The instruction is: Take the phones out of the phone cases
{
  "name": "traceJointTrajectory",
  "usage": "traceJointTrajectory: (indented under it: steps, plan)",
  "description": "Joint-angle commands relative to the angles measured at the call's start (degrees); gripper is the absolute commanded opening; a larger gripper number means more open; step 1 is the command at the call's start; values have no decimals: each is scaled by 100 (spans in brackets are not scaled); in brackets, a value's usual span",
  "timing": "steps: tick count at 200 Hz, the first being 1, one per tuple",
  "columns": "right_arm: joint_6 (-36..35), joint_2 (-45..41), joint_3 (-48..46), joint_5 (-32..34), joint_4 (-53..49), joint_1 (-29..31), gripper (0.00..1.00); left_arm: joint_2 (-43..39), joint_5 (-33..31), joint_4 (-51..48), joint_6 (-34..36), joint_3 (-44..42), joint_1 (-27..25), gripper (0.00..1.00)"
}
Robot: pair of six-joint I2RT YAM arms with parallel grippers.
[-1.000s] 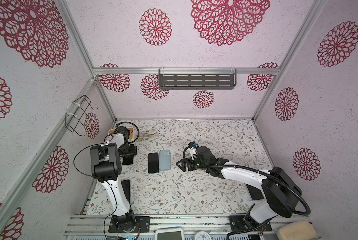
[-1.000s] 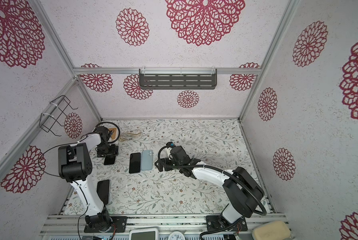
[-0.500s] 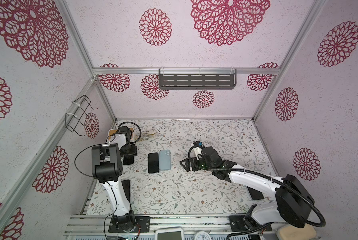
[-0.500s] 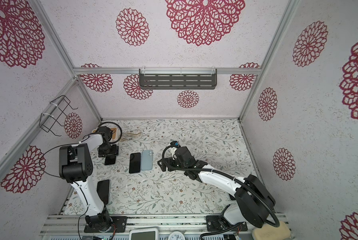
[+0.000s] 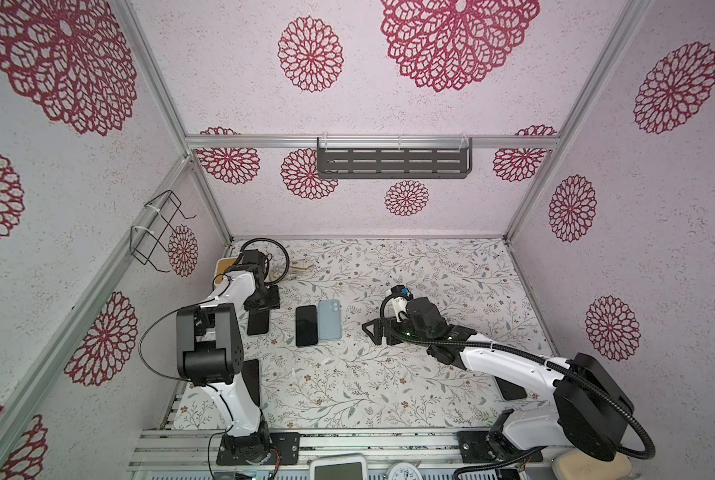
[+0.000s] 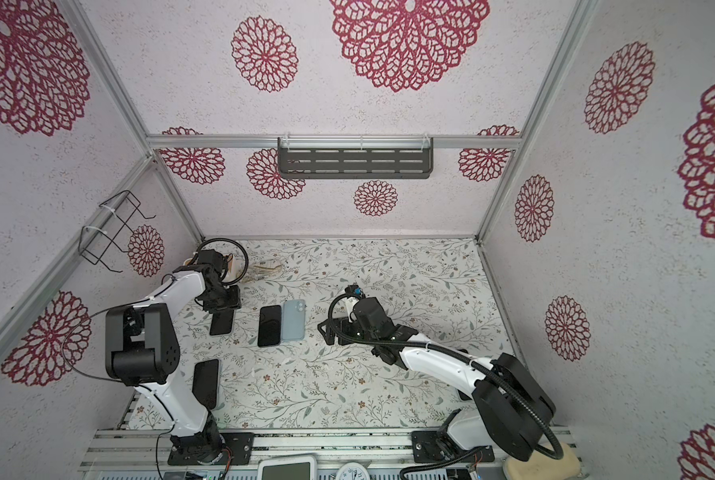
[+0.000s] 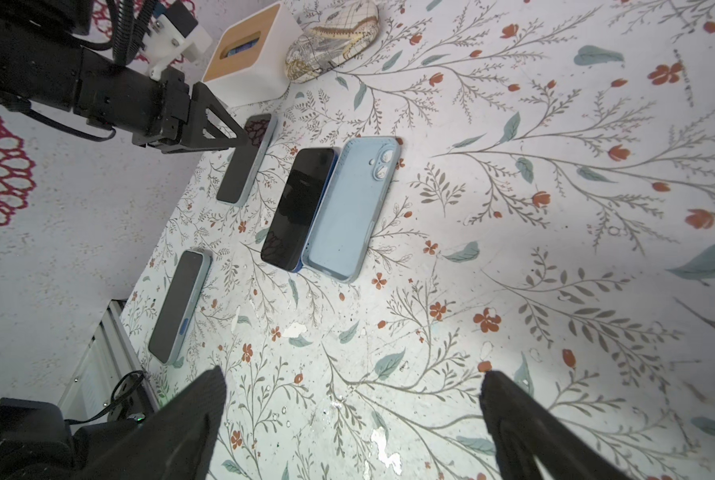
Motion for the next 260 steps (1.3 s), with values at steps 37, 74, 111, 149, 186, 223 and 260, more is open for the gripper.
traceJointTrajectory:
  steps: [37,74,111,149,186,223,260]
  plan:
    - [228,31,53,-256,455,-34,99,-182,-725,-187,-116,-109,34,87]
    - [291,231,167,-443,614,-30,99,339,-728,-127,48,139,168,99]
    - [286,334,214,-527,670,-13,99,498,-577,-14,168,188,541,97]
    - [290,455,291,-597,774,-12,99,708,-393,-113,508,331,608,97]
    - [316,585,379,-674,834,-13,99,883,105,-27,600,405,615,97]
    - [311,691,454,-731,863,-8,99,1225,19,-2,634,478,604,97]
    - [316,765,511,-750,887,-9,99,1417,-365,-89,571,633,584,99]
